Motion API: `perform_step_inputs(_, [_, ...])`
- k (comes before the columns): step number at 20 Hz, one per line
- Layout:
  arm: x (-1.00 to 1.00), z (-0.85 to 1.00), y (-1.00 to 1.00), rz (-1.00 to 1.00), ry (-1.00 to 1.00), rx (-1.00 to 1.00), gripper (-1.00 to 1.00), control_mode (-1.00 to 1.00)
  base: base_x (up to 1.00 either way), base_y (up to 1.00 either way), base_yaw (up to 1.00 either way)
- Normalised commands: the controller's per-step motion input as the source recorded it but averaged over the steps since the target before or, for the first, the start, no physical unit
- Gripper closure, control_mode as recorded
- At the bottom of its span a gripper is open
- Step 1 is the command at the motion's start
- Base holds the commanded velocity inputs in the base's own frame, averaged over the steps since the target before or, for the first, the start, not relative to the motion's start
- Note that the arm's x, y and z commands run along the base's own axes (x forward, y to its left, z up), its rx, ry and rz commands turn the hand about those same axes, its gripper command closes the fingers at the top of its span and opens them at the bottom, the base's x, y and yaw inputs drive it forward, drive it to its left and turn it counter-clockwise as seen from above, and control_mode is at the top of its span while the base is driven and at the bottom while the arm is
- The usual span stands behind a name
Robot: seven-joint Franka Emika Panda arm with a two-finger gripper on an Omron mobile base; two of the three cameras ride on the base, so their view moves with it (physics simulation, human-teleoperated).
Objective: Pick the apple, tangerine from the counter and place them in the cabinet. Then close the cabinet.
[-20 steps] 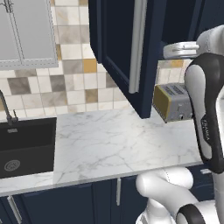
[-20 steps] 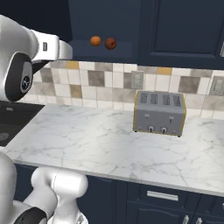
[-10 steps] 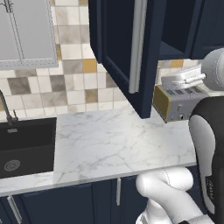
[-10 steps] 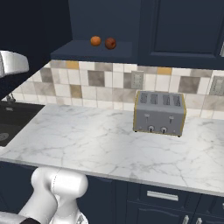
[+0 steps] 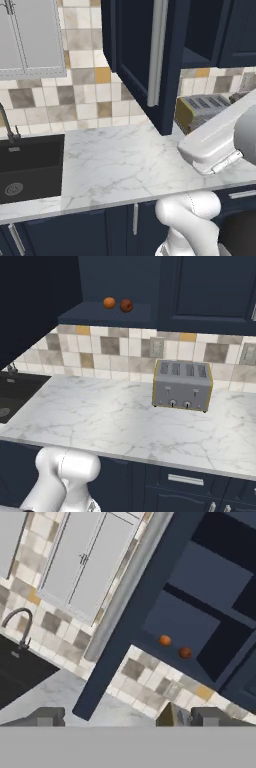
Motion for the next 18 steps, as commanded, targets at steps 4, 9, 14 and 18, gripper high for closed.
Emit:
perform_step_inputs(4, [-0.57, -0.13, 0.70, 0.12, -0.15, -0.35, -1.00, -1.00, 0.00, 0.00, 0.00])
perform_step_inputs(9, [0.15, -0.31, 0.47, 0.05, -0.05, -0.31, -1.00, -1.00, 0.00, 0.00, 0.00])
perform_step_inputs(14, [0.93, -0.46, 0.19, 0.00, 0.00, -0.22, -1.00, -1.00, 0.00, 0.00, 0.00])
perform_step_inputs(18, [0.92, -0.41, 0.10, 0.00, -0.01, -0.23, -1.00, -1.00, 0.00, 0.00, 0.00])
